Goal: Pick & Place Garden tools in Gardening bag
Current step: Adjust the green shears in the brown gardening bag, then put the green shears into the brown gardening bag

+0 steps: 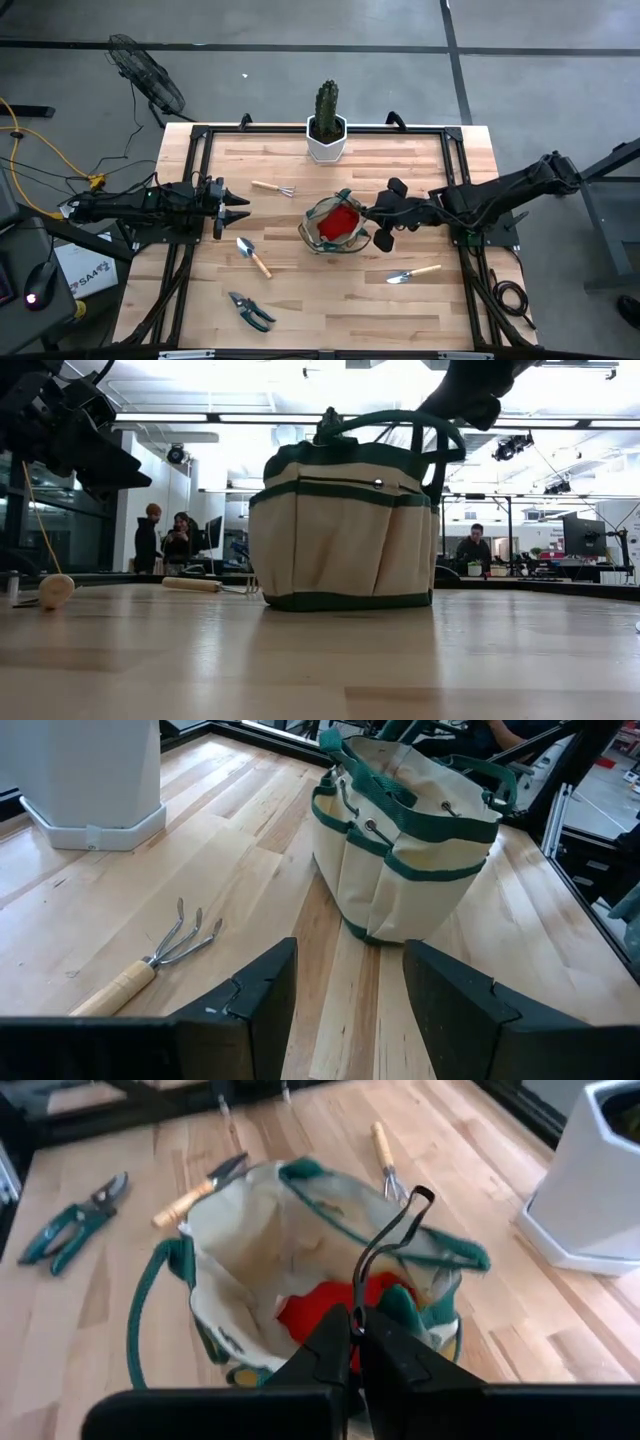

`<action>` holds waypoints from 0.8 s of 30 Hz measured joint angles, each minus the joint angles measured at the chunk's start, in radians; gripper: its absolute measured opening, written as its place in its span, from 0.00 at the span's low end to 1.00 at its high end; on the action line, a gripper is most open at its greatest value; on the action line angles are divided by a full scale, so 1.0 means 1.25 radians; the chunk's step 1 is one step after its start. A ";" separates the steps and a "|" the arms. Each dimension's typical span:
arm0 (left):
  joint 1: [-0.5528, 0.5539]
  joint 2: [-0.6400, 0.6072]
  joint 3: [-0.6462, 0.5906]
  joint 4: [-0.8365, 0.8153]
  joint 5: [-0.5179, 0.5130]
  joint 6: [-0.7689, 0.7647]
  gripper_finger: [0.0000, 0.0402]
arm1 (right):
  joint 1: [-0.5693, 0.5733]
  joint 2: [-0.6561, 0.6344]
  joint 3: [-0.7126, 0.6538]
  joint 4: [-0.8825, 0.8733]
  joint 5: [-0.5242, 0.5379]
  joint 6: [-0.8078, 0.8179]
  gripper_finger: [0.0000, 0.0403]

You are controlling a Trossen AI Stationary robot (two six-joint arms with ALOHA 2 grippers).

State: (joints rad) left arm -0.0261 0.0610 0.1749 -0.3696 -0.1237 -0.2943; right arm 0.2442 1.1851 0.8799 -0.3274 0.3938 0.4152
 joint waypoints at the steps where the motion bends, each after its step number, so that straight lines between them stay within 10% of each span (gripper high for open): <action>1: 0.000 0.000 0.000 0.000 0.000 0.000 0.45 | -0.004 0.000 0.000 0.010 -0.001 0.000 0.02; 24: 0.000 0.000 0.000 -0.001 0.008 0.001 0.45 | -0.076 -0.010 0.000 0.072 0.017 -0.002 0.26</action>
State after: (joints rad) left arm -0.0261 0.0611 0.1749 -0.3702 -0.1132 -0.2935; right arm 0.1490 1.1724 0.8803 -0.2369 0.4147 0.4124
